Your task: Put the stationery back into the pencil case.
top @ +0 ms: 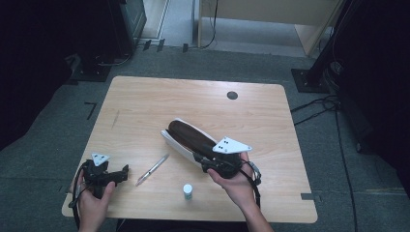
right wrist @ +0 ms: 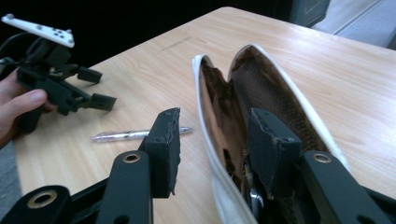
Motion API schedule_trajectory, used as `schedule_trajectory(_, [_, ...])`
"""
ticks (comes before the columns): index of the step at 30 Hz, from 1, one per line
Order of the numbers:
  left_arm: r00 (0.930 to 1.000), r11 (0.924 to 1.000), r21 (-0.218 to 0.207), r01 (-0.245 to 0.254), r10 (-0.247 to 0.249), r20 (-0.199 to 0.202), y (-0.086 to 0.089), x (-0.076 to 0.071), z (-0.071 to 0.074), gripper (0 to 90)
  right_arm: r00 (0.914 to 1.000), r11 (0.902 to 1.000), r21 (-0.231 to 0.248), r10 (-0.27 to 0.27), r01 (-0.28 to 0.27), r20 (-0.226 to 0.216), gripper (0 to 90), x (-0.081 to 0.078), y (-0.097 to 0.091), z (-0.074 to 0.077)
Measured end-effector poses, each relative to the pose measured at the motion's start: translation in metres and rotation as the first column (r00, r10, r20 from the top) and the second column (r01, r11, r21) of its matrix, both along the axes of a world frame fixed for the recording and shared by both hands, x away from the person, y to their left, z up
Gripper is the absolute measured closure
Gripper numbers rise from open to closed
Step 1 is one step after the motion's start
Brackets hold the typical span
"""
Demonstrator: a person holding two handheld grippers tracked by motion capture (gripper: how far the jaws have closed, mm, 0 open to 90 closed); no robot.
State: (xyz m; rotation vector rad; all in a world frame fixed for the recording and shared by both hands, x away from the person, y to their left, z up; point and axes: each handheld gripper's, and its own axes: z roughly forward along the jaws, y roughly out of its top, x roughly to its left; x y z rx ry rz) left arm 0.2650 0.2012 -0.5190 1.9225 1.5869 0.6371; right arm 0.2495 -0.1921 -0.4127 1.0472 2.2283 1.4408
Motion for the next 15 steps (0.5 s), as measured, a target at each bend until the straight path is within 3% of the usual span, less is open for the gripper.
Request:
schedule_trajectory(10, [1.0,1.0,0.0,0.0,0.0,0.0,0.0,0.0,0.0,0.0,0.9994,0.9994,-0.011,0.033,-0.033,-0.01,55.1,-0.013,-0.002,-0.004])
schedule_trajectory(15, [1.0,1.0,0.0,0.0,0.0,0.0,0.0,0.0,0.0,0.0,0.9981,0.9981,-0.025,0.056,-0.057,-0.024,51.0,-0.018,-0.002,-0.008])
